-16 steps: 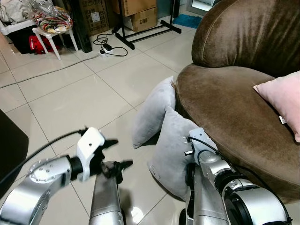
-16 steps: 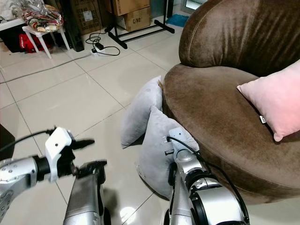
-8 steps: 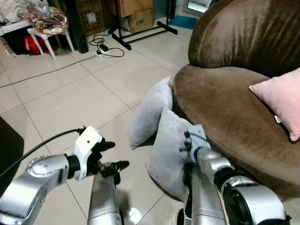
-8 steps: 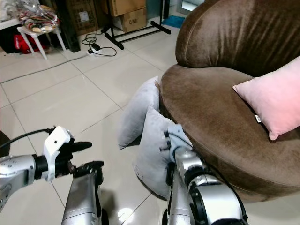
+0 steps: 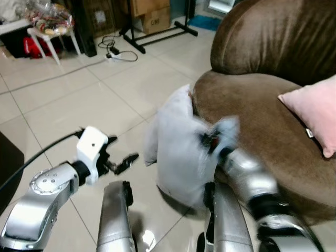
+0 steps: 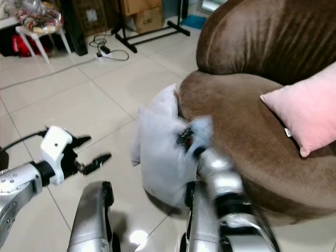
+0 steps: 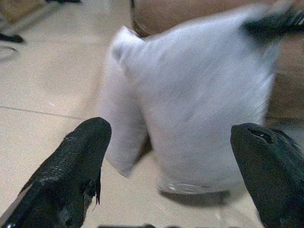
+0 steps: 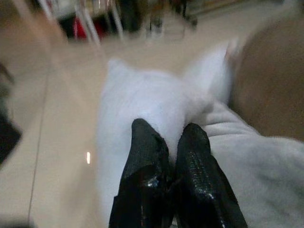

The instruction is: Move the pillow to the sofa from floor

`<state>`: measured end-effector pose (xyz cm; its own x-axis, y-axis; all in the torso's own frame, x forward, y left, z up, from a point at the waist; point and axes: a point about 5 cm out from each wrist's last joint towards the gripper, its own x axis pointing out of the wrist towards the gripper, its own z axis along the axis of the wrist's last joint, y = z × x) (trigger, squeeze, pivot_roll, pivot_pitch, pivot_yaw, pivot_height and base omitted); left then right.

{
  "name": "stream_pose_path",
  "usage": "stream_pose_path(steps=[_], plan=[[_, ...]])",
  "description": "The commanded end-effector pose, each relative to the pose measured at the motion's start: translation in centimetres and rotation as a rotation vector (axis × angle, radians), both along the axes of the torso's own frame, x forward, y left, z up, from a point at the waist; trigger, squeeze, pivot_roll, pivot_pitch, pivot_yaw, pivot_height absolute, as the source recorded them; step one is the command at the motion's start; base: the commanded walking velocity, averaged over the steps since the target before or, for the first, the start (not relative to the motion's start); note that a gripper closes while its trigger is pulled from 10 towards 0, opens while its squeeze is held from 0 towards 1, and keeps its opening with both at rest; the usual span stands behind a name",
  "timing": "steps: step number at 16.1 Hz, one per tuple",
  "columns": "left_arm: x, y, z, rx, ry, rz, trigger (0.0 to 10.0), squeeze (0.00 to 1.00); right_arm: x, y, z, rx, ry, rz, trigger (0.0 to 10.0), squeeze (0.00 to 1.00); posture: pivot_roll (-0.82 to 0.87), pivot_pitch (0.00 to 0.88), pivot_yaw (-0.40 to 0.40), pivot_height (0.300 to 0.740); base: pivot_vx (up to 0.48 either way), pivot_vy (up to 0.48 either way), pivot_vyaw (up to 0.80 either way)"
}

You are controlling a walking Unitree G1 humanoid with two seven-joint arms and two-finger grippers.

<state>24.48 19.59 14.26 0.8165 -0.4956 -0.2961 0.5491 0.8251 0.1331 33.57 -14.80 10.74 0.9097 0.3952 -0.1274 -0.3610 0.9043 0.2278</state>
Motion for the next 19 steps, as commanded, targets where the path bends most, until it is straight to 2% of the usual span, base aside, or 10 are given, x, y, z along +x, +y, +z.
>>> stream_pose_path(steps=[1, 2, 4, 5, 6, 7, 9, 11, 14, 19], plan=[[0.1, 0.1, 0.9, 0.017, -0.064, 0.030, 10.0, 0.00, 0.8, -1.2, 5.0, 0.072, -0.184, -0.031, 0.0, 0.00, 0.06, 0.000, -0.033, 0.471, 0.000, 0.000, 0.00], [0.1, 0.2, 1.7, 0.008, -0.105, 0.071, 10.0, 0.00, 0.9, -3.9, 10.2, 0.125, -0.343, -0.120, 0.0, 0.00, 0.05, 0.000, -0.036, 0.471, 0.000, 0.000, 0.00], [0.2, 0.1, 2.1, 0.010, -0.121, 0.075, 10.0, 0.00, 1.0, -6.3, 14.4, 0.123, -0.473, -0.239, 0.0, 0.00, 0.04, 0.000, -0.038, 0.471, 0.000, 0.000, 0.00], [0.4, 0.0, 2.9, 0.025, -0.153, 0.072, 10.0, 0.00, 1.1, -8.9, 17.9, 0.093, -0.527, -0.370, 10.0, 0.00, 0.04, 0.000, -0.036, 0.471, 0.000, 0.000, 0.00], [0.6, -0.2, 3.7, 0.028, -0.180, 0.066, 10.0, 0.00, 0.6, -10.7, 20.8, 0.058, -0.609, -0.457, 10.0, 0.00, 0.04, 0.000, -0.040, 0.471, 0.000, 0.000, 0.00], [0.6, -0.2, 3.7, 0.028, -0.180, 0.066, 10.0, 0.00, 0.6, -10.7, 20.8, 0.058, -0.609, -0.457, 10.0, 0.00, 0.04, 0.000, -0.040, 0.471, 0.000, 0.000, 0.00], [0.9, -0.5, 4.5, 0.035, -0.202, 0.061, 10.0, 0.00, -0.8, -12.9, 24.7, -0.129, -0.707, -0.646, 10.0, 0.00, 0.04, 0.000, -0.042, 0.471, 0.000, 0.000, 0.00], [1.0, -0.6, 4.3, 0.036, -0.209, 0.071, 10.0, 0.00, -0.2, -11.5, 23.7, -0.205, -0.651, -0.621, 10.0, 0.00, 0.04, 0.000, -0.042, 0.485, 0.000, 0.000, 0.00], [0.9, -1.1, 3.8, 0.065, -0.188, 0.062, 10.0, 0.00, 1.9, -7.8, 17.0, -0.324, -0.381, -0.491, 10.0, 0.00, 0.04, 0.000, -0.045, 0.515, 0.000, 0.000, 0.00], [1.0, -0.9, 3.4, 0.128, -0.205, 0.081, 10.0, 0.00, 2.1, -5.4, 12.3, -0.302, -0.219, -0.457, 10.0, 0.00, 0.05, 0.000, -0.042, 0.560, 0.000, 0.000, 0.00]])
